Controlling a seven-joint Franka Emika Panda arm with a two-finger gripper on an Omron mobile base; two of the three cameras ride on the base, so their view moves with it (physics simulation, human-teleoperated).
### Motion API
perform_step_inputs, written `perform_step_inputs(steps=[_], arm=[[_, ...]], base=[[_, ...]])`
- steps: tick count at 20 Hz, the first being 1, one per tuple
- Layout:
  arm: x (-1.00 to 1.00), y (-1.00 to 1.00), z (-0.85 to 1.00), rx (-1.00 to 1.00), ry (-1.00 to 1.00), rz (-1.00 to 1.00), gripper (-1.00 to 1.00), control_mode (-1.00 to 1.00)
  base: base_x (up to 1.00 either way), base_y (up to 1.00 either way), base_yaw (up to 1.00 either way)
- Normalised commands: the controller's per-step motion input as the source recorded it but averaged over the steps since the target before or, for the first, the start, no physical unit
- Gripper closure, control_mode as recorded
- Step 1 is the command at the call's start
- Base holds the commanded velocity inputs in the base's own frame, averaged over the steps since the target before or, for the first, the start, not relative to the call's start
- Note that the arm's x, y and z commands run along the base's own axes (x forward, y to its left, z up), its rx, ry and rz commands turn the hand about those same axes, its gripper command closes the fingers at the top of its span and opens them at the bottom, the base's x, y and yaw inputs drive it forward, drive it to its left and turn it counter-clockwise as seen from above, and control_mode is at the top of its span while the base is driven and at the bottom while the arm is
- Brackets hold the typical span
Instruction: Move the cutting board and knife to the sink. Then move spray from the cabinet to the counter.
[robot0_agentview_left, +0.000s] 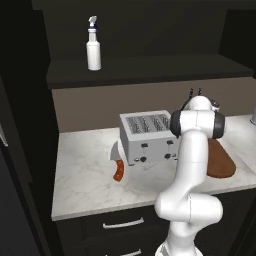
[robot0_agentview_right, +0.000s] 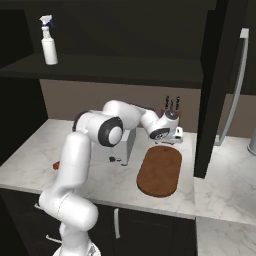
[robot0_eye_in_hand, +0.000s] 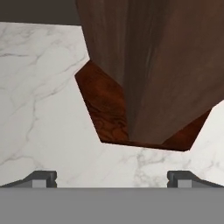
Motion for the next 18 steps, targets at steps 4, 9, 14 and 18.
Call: perform_step_inputs(steps=[4,9,14,18], arm=[[0.06,-0.01,-0.15,0.00,0.00,0.00,-1.00,-1.00],[0.09,0.00,-0.17,0.00,0.00,0.00,-1.00,-1.00],[0.14,-0.02,-0.11,0.00,0.00,0.00,-1.00,-1.00],[0.13,-0.02,-0.11,0.00,-0.02,0.00,-1.00,-1.00]], base=[[0.00,0.00,0.00],[0.00,0.00,0.00],[0.00,0.00,0.00],[0.00,0.00,0.00]])
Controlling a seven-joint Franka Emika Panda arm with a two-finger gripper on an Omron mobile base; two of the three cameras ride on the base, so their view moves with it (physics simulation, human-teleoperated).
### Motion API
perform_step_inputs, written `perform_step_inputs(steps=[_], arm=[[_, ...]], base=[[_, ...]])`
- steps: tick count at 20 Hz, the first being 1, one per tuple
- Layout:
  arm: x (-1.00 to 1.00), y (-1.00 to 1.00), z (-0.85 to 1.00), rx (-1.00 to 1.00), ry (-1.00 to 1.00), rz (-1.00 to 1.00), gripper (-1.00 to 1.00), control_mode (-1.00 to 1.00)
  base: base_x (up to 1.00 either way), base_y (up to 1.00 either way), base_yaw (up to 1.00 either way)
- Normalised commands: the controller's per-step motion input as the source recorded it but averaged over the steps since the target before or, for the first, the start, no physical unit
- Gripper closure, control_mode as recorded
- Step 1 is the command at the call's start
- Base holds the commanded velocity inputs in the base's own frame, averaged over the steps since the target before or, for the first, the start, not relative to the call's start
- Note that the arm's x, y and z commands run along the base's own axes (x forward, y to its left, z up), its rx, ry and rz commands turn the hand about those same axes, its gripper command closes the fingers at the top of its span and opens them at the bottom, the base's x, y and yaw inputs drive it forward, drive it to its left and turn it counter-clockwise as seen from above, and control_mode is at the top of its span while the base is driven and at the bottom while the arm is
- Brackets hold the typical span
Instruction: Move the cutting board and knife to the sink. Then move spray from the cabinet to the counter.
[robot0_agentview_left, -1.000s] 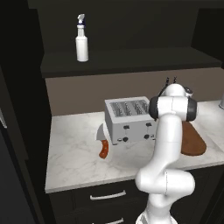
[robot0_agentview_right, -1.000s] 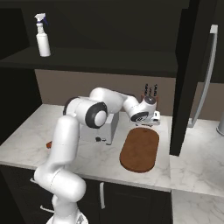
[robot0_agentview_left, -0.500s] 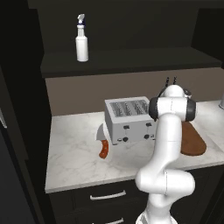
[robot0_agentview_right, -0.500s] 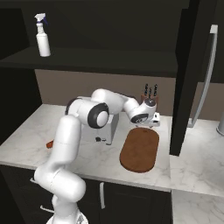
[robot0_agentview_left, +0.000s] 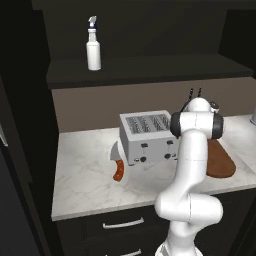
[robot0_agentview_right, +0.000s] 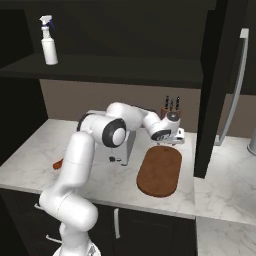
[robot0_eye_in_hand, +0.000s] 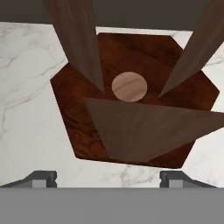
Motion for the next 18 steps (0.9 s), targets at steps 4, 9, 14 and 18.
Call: perform_step_inputs(steps=[4,9,14,18], arm=[[0.11,-0.01,-0.18,0.00,0.00,0.00,-1.00,-1.00],[0.00,-0.01,-0.23,0.00,0.00,0.00,-1.00,-1.00],[-0.07,0.00,-0.28,0.00,0.00,0.00,-1.00,-1.00],[-0.19,0.00,-0.30,0.00,0.00,0.00,-1.00,-1.00]], base=[[0.00,0.00,0.00],[0.00,0.00,0.00],[0.00,0.00,0.00],[0.00,0.00,0.00]])
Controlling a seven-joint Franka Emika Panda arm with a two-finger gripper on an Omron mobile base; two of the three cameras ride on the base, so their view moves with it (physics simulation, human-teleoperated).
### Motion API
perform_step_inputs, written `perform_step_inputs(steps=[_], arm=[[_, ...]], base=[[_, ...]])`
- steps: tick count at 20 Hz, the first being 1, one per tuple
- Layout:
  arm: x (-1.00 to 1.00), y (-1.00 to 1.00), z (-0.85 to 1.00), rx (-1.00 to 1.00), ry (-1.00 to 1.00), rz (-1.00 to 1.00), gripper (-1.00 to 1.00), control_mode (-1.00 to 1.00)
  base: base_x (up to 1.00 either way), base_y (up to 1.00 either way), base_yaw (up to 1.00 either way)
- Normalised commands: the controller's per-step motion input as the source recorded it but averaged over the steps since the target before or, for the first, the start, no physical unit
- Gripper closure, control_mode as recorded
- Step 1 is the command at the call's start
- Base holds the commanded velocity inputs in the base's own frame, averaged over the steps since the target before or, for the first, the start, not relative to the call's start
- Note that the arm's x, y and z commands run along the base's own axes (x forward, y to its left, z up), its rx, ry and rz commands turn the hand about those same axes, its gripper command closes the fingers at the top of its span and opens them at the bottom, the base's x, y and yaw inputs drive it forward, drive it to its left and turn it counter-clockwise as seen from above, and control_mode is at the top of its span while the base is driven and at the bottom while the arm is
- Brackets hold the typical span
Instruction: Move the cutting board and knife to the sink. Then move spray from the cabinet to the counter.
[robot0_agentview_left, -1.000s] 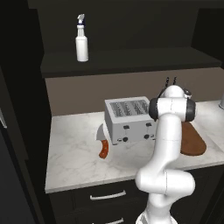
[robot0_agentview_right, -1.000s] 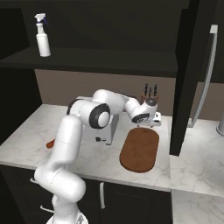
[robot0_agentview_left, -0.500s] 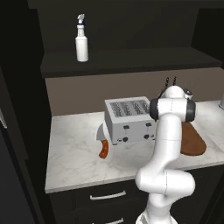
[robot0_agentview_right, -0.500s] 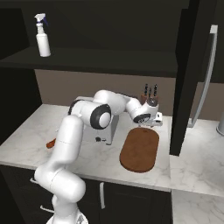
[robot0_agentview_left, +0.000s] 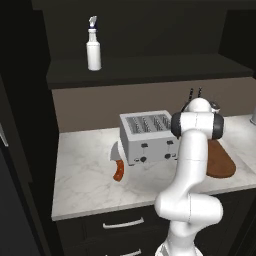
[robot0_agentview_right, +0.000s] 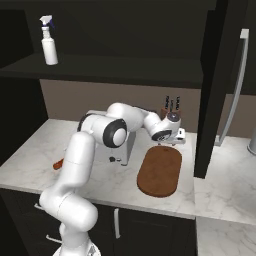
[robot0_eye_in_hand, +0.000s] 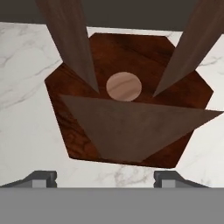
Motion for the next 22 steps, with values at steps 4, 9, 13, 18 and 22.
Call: perform_step_inputs(steps=[4,9,13,18,22], arm=[[-0.23,0.00,-0.32,0.00,-0.04,0.00,-1.00,-1.00],[-0.32,-0.01,-0.28,0.00,-0.09,0.00,-1.00,-1.00],[-0.38,-0.03,-0.29,-0.03,-0.13,0.00,-1.00,-1.00],[-0.39,-0.07,-0.27,-0.07,-0.11,0.00,-1.00,-1.00],[-0.39,-0.02,-0.24,-0.06,-0.09,0.00,-1.00,-1.00]], base=[[0.00,0.00,0.00],[0.00,0.00,0.00],[0.00,0.00,0.00],[0.00,0.00,0.00],[0.00,0.00,0.00]])
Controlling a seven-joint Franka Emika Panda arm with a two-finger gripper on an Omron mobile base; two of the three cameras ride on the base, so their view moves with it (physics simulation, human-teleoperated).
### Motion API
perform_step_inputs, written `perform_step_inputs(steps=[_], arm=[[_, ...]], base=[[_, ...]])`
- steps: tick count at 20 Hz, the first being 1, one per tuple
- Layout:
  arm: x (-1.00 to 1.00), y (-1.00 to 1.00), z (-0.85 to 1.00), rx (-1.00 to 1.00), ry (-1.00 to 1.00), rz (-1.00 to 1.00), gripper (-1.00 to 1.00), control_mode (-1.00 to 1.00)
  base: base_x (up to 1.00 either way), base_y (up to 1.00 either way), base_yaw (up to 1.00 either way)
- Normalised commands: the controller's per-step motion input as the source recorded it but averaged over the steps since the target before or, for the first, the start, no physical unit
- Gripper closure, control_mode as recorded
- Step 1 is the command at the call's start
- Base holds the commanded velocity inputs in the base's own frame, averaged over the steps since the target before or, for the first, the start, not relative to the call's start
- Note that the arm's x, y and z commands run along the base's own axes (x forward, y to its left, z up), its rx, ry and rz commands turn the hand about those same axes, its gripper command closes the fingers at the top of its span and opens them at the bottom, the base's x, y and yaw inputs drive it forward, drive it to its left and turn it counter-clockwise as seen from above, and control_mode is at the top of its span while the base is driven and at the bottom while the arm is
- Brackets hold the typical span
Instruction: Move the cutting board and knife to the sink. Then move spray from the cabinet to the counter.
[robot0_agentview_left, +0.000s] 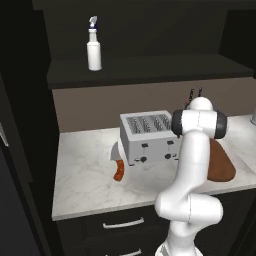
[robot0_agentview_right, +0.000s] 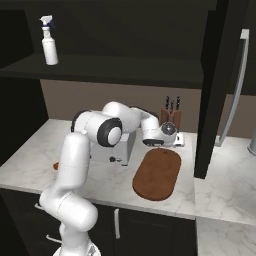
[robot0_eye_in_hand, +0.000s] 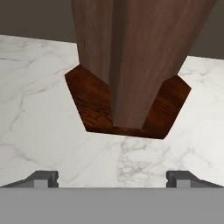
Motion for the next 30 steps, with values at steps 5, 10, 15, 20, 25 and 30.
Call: perform_step_inputs(steps=[5,10,15,20,25,30], arm=[[-0.42,0.00,-0.25,-0.04,-0.04,0.00,-1.00,-1.00],[-0.44,0.00,-0.27,0.00,0.00,0.00,-1.00,-1.00],[-0.42,0.00,-0.21,0.00,0.00,0.00,-1.00,-1.00],[-0.37,0.00,-0.11,0.00,0.01,0.00,-1.00,-1.00],[-0.34,0.05,-0.09,0.00,0.04,0.00,-1.00,-1.00],[-0.38,0.09,-0.14,0.00,0.04,0.00,-1.00,-1.00]], base=[[0.00,0.00,0.00],[0.00,0.00,0.00],[0.00,0.00,0.00],[0.00,0.00,0.00],[0.00,0.00,0.00],[0.00,0.00,0.00]])
